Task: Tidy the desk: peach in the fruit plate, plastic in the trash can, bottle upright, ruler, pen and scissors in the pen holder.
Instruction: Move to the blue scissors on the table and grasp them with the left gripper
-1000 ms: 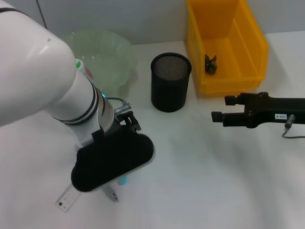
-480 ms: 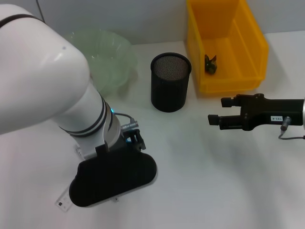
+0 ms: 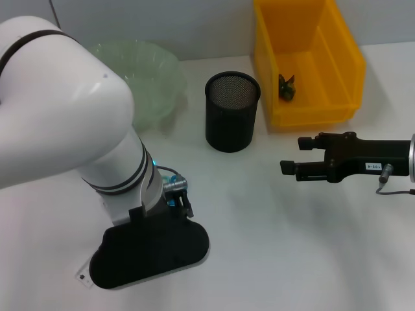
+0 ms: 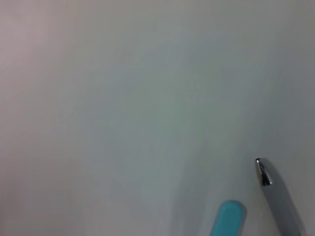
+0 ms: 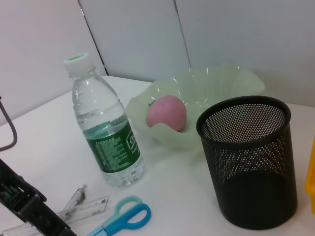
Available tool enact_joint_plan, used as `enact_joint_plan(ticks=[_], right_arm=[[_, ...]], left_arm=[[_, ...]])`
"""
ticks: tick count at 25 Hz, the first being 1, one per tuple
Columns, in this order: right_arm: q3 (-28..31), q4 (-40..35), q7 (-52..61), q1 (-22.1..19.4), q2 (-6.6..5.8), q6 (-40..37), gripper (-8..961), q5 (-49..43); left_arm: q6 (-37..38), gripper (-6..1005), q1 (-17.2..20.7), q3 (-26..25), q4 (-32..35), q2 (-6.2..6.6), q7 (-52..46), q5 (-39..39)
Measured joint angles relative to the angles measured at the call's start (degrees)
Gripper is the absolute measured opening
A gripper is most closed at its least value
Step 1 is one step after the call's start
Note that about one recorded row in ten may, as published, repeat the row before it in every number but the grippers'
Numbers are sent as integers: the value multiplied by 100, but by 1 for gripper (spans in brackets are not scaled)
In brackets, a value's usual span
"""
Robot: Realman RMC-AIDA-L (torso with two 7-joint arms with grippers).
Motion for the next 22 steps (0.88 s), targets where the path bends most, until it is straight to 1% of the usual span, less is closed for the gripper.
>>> enact_joint_plan(ticks=[11, 12, 17, 20, 22], right_arm=[[-5, 44, -75, 30, 24, 7, 813, 0], [-2, 44, -85, 31, 27, 8, 813, 0], [4, 44, -130, 46, 46, 9, 813, 0], [3, 44, -145, 48, 60, 9, 813, 0], [3, 44, -149, 48, 63, 9, 813, 1]], left_arm=[[-139, 563, -120, 8, -295, 0, 226, -155], [-287, 563, -169, 37, -457, 0, 280, -201], [-287, 558, -169, 37, -457, 0, 280, -201], [-408, 556, -284, 72, -682, 0, 355, -353], [-409, 554, -288, 73, -696, 0, 364, -370]])
